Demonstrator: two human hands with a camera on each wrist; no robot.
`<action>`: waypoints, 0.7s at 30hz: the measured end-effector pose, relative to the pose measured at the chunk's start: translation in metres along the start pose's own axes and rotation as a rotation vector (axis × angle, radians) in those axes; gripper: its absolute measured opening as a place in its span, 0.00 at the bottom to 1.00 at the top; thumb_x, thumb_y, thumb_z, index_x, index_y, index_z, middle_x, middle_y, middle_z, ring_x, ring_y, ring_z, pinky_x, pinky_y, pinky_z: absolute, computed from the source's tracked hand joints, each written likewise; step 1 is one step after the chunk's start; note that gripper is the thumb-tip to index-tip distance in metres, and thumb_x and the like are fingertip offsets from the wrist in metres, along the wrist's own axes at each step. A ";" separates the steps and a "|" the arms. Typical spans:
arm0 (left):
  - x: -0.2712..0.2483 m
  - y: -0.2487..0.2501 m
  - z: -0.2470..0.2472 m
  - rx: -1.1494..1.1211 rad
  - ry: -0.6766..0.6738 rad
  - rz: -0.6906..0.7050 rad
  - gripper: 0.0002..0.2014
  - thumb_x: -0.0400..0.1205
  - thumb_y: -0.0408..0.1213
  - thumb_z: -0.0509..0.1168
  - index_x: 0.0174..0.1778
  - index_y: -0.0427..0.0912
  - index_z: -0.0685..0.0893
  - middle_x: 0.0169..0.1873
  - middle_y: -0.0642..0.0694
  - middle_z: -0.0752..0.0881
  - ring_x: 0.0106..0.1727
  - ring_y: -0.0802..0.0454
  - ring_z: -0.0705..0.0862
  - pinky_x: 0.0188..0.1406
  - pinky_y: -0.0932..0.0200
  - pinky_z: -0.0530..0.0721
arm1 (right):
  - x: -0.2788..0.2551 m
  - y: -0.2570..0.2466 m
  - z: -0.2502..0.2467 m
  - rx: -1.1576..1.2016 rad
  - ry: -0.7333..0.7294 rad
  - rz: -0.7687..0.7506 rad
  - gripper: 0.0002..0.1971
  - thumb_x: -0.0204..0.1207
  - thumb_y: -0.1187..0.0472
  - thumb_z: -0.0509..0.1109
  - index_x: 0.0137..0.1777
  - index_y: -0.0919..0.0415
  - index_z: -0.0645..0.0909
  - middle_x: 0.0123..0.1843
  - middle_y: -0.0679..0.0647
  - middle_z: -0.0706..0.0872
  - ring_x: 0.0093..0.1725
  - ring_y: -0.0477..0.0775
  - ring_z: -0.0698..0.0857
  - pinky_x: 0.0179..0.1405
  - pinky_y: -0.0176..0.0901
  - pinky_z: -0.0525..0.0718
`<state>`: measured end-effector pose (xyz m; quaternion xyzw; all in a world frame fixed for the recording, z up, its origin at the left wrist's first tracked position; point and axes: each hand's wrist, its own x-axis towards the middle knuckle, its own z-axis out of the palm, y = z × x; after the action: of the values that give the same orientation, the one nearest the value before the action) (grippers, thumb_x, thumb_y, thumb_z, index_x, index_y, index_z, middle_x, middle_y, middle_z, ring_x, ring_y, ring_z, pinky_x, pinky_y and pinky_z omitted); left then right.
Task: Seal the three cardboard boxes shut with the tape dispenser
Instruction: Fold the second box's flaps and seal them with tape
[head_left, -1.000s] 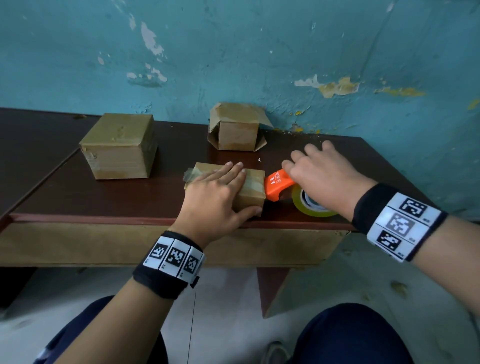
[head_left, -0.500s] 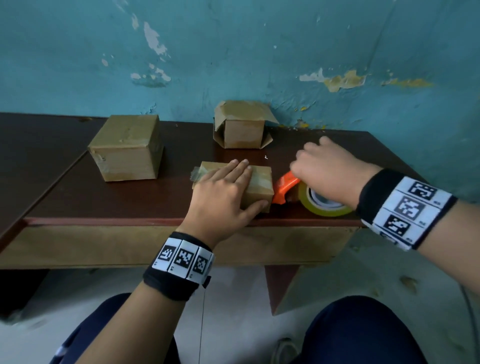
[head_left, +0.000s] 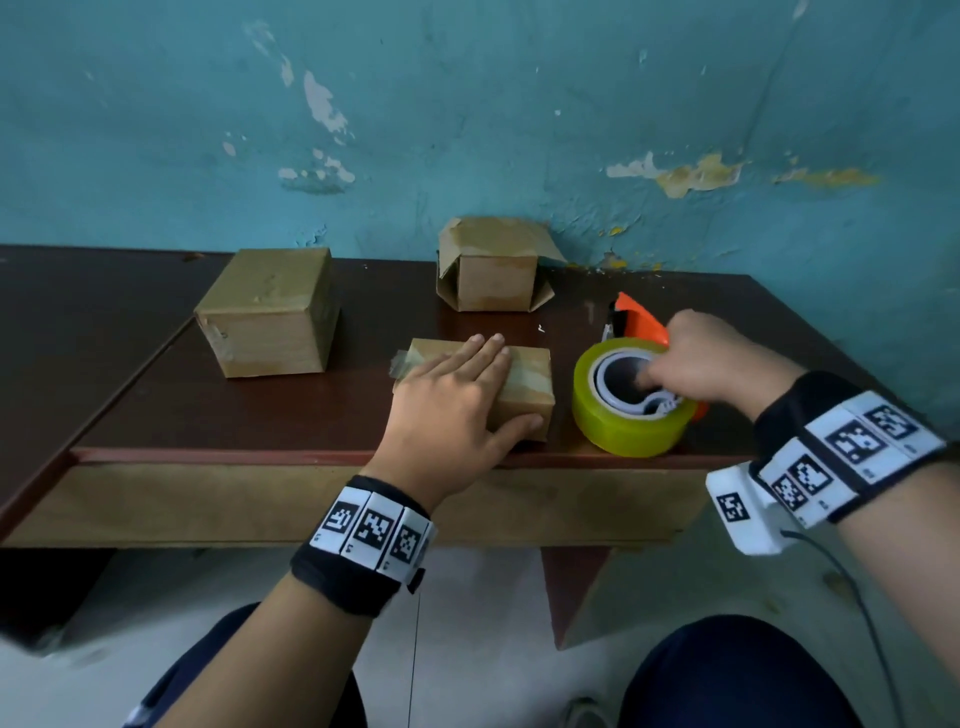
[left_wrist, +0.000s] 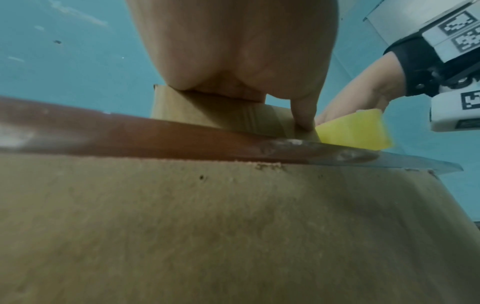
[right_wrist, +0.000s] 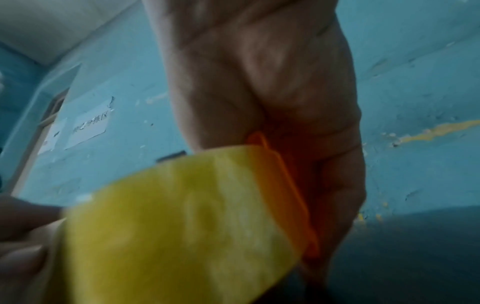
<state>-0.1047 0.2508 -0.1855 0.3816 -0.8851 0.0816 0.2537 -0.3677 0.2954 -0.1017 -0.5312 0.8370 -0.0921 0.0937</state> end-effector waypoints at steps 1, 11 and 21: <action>0.000 0.000 0.000 0.004 -0.003 0.002 0.40 0.83 0.70 0.58 0.82 0.43 0.80 0.82 0.47 0.78 0.84 0.51 0.75 0.81 0.50 0.74 | 0.001 0.000 0.003 0.041 0.027 0.020 0.20 0.75 0.57 0.82 0.32 0.64 0.74 0.27 0.56 0.75 0.25 0.56 0.74 0.25 0.43 0.67; -0.001 0.006 0.003 0.001 0.020 -0.027 0.40 0.83 0.69 0.59 0.80 0.41 0.82 0.80 0.45 0.81 0.82 0.48 0.77 0.79 0.48 0.77 | 0.009 0.003 0.021 0.221 -0.050 0.119 0.19 0.71 0.52 0.81 0.35 0.60 0.74 0.30 0.57 0.75 0.28 0.58 0.75 0.31 0.46 0.68; 0.000 0.016 -0.005 -0.070 -0.033 -0.036 0.35 0.87 0.53 0.43 0.83 0.38 0.77 0.82 0.39 0.77 0.86 0.44 0.73 0.84 0.47 0.71 | -0.074 -0.076 0.034 0.101 0.359 -0.473 0.26 0.84 0.61 0.63 0.81 0.64 0.77 0.81 0.60 0.76 0.84 0.59 0.71 0.86 0.49 0.65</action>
<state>-0.1140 0.2637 -0.1808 0.3896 -0.8845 0.0398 0.2536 -0.2621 0.3290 -0.1108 -0.6813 0.6876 -0.2453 -0.0535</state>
